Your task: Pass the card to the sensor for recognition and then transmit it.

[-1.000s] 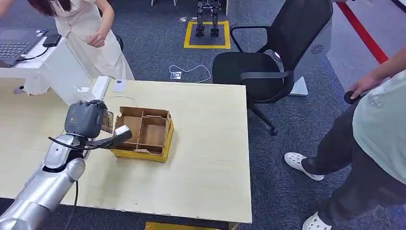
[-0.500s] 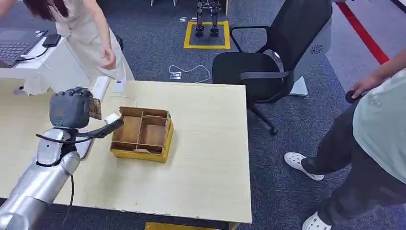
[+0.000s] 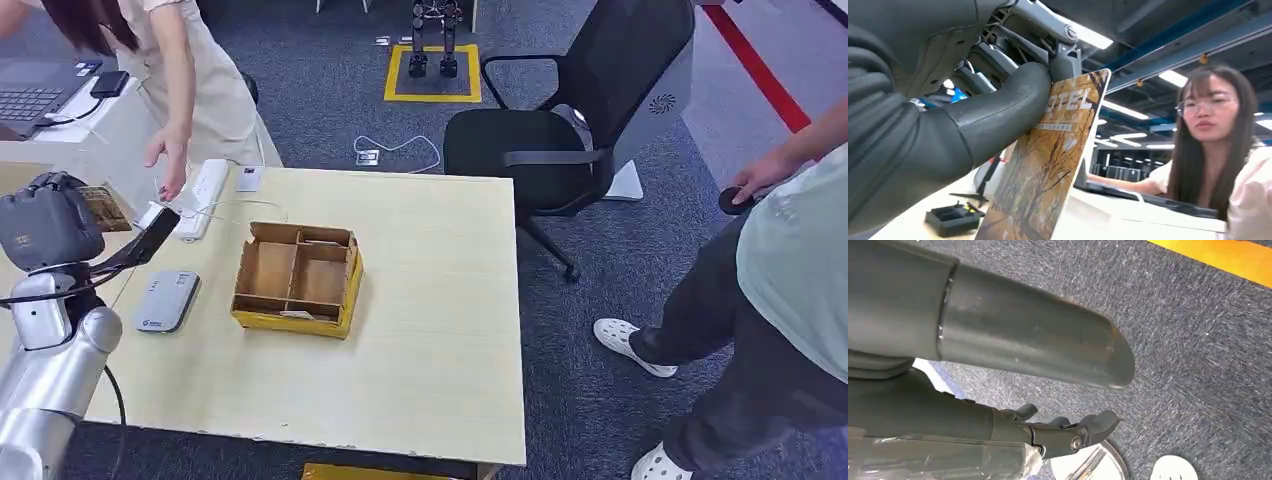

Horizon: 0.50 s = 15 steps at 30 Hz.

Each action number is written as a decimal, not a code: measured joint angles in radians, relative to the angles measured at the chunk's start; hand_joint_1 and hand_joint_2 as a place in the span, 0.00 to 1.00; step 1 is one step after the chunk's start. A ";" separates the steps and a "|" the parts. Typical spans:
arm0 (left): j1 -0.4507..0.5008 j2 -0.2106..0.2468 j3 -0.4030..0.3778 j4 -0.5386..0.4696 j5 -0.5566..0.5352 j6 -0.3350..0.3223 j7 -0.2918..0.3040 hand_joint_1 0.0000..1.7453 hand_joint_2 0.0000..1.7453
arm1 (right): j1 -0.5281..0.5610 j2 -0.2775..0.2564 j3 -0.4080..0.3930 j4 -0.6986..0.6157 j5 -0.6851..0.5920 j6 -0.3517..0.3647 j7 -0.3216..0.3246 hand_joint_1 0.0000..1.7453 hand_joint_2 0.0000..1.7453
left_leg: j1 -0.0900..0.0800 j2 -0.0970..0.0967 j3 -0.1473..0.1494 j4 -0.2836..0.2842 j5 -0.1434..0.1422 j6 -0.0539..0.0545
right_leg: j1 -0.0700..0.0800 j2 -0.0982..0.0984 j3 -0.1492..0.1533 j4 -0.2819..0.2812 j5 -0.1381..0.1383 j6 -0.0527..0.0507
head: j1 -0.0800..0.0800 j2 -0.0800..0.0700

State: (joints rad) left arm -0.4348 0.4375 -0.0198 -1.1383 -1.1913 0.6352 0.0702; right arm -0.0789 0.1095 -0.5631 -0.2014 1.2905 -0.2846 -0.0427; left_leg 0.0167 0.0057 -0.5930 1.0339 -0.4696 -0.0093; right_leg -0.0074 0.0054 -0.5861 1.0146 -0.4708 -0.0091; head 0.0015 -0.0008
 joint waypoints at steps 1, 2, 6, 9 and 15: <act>0.001 -0.002 0.006 0.002 0.000 0.000 0.000 1.00 1.00 | 0.000 0.000 0.000 0.000 0.000 0.000 0.000 0.00 0.00 | 0.000 0.000 0.000 0.000 0.000 0.000 | 0.000 0.000 0.000 0.000 0.000 0.000 | 0.000 0.000; 0.001 -0.004 0.011 0.004 0.000 0.003 0.000 1.00 1.00 | -0.001 0.000 0.000 0.000 0.000 0.000 0.000 0.00 0.00 | 0.000 0.000 0.000 0.000 0.000 0.000 | 0.000 0.000 0.000 0.000 0.000 0.000 | 0.000 0.000; 0.022 -0.026 0.065 -0.004 -0.001 0.008 -0.033 1.00 1.00 | -0.002 0.001 0.001 0.000 0.004 -0.001 0.002 0.00 0.00 | 0.000 0.000 0.000 0.000 0.000 0.000 | 0.000 0.000 0.000 0.000 0.000 0.000 | 0.000 0.000; 0.031 -0.052 0.122 -0.011 -0.031 0.009 -0.078 1.00 1.00 | -0.004 0.002 0.002 0.000 0.006 -0.002 0.007 0.00 0.00 | 0.000 0.000 0.000 0.000 0.000 0.000 | 0.000 0.000 0.000 0.000 0.000 0.000 | 0.000 0.000; 0.029 -0.093 0.171 -0.011 -0.055 0.009 -0.096 1.00 1.00 | -0.009 0.002 0.002 0.000 0.006 -0.002 0.007 0.00 0.00 | 0.000 0.000 0.000 0.000 0.001 -0.001 | 0.000 0.000 0.000 0.000 0.000 -0.001 | 0.000 0.000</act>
State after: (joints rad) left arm -0.4058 0.3445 0.1507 -1.1490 -1.2459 0.6439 -0.0259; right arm -0.0876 0.1118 -0.5615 -0.2014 1.2970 -0.2861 -0.0359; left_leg 0.0170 0.0056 -0.5928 1.0339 -0.4690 -0.0102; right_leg -0.0073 0.0052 -0.5864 1.0146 -0.4704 -0.0096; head 0.0015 -0.0011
